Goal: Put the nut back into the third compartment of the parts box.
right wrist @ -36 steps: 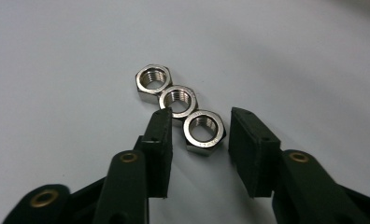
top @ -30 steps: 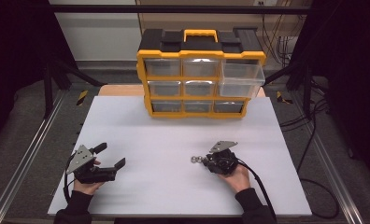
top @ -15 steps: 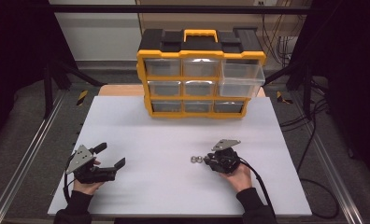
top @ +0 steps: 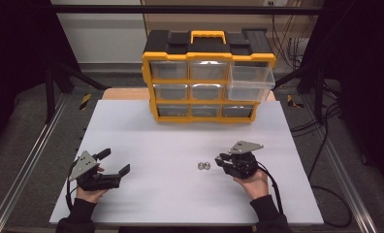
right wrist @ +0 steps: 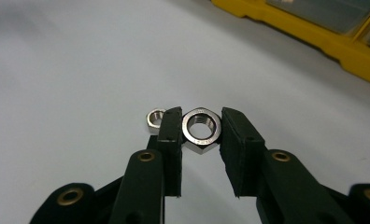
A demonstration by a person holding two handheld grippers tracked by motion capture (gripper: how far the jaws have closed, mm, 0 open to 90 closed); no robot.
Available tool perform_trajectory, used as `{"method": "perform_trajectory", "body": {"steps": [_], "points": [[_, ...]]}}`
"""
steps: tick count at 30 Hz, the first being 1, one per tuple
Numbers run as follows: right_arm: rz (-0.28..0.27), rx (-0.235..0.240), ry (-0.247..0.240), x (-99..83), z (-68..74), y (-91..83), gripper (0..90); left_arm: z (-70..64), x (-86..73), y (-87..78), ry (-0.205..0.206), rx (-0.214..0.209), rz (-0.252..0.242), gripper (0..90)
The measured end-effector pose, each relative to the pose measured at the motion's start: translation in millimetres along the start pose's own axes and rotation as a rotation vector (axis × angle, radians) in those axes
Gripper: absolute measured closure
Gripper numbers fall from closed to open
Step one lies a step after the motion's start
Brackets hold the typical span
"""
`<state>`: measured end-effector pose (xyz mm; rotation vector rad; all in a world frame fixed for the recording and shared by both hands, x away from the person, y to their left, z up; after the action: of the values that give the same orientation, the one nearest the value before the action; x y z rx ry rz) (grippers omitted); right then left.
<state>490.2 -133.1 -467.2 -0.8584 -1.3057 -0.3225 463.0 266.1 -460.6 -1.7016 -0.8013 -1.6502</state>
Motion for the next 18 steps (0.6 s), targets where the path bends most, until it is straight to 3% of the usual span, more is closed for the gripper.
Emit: {"method": "perform_trajectory", "body": {"steps": [18], "points": [[-0.150,-0.025,-0.027,55.4,1.1,-41.8,70.3,1.2,-1.2,0.3,0.002,0.010,0.003,3.6]]}}
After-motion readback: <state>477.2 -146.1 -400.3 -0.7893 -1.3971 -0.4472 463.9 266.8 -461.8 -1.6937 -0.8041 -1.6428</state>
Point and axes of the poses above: each handheld gripper's, and its own axes: y roughly forward along the jaws, x roughly out of its top, z roughly to its left, the point moved 5 cm from there along y, roughly forward along the jaws, and after that the axes turned 15 degrees about -z, right-handed, at the moved point
